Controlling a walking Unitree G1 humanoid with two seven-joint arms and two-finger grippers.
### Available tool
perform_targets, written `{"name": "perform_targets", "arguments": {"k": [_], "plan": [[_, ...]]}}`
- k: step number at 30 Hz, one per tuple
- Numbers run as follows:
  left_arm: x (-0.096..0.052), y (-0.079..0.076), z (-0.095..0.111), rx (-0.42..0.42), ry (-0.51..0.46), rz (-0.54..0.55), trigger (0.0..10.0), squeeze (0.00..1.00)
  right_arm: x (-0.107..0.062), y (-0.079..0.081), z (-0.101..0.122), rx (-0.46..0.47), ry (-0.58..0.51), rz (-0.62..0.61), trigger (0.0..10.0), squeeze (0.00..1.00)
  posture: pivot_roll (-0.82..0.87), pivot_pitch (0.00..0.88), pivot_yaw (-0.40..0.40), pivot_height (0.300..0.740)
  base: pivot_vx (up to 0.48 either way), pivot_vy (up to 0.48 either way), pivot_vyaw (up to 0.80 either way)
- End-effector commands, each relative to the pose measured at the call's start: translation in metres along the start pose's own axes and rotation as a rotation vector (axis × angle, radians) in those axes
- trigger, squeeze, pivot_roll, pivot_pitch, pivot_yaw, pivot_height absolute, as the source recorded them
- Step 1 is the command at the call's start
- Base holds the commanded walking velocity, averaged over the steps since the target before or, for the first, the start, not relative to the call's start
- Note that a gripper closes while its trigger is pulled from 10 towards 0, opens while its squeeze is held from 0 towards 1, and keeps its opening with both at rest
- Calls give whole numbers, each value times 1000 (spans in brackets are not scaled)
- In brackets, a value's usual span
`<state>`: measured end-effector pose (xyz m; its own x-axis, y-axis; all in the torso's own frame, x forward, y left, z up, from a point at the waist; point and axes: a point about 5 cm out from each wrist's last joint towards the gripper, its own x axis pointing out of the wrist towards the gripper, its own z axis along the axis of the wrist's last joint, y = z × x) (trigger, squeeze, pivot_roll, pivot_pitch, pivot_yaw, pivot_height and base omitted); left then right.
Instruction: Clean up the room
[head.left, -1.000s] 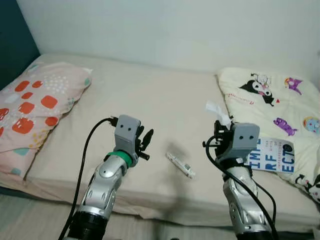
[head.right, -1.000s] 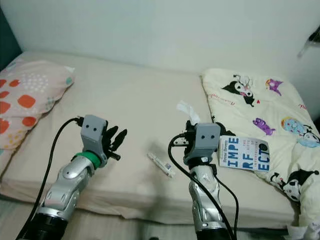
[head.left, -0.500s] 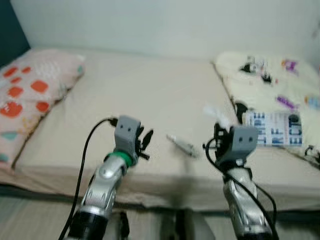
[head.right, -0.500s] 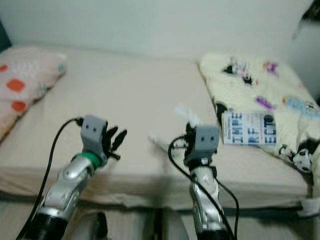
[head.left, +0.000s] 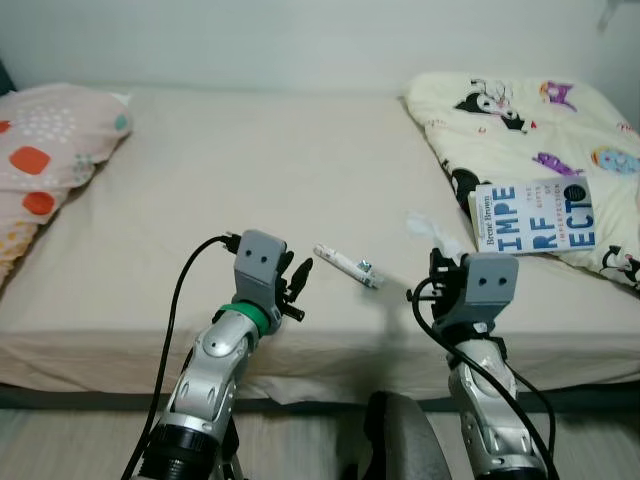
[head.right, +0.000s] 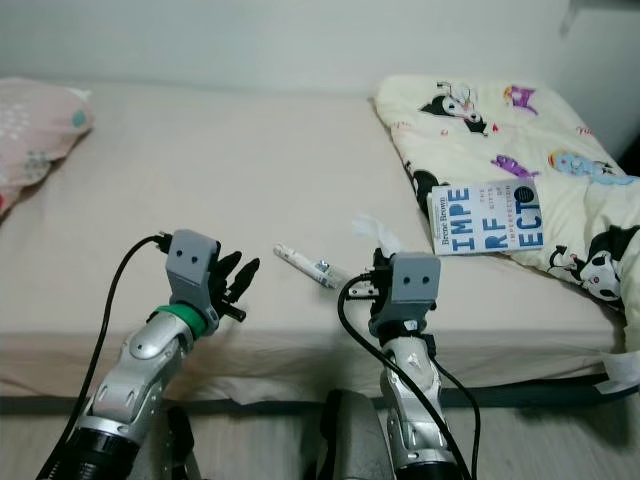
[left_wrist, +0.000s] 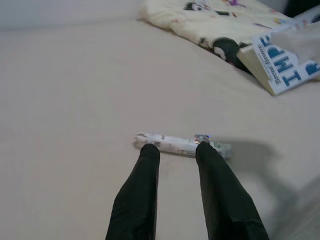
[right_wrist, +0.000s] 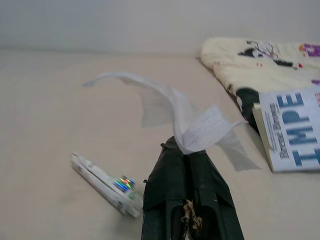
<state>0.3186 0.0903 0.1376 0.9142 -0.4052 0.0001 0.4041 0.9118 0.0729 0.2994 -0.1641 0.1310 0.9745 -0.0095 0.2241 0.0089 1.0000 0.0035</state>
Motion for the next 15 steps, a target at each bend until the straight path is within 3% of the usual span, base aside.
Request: {"name": "perform_targets", "arguments": {"k": [1,4,6,9,10,12,13,15], "plan": [[1,-3,-3,52,14,-9,10000,0,-3,-2,-2,-5,17,-3,10000,0,-49,112,3,515,0,0,0],[9,-7,0,104,9,-22,10000,0,-4,-3,-2,-12,19,0,10000,0,-56,125,2,505,0,0,0],[21,-11,6,205,-9,-44,10000,0,-4,-6,0,-20,17,-9,10000,0,-69,148,2,495,0,0,0],[24,-12,8,254,-16,-52,10000,0,-4,-7,0,-21,16,-16,10000,0,-69,148,2,490,0,0,0],[30,-14,12,332,-31,-67,10000,0,-4,-10,1,-25,14,-25,10000,0,-74,157,4,490,0,0,0],[30,-14,12,332,-31,-67,10000,0,-4,-10,1,-25,14,-25,10000,0,-74,157,4,490,0,0,0],[37,-18,19,463,-63,-95,10000,0,-5,-16,2,-43,13,-53,10000,0,-83,176,6,490,0,0,0],[37,-18,19,463,-63,-95,10000,0,-5,-16,2,-43,13,-53,10000,0,-83,176,6,490,0,0,0]]}}
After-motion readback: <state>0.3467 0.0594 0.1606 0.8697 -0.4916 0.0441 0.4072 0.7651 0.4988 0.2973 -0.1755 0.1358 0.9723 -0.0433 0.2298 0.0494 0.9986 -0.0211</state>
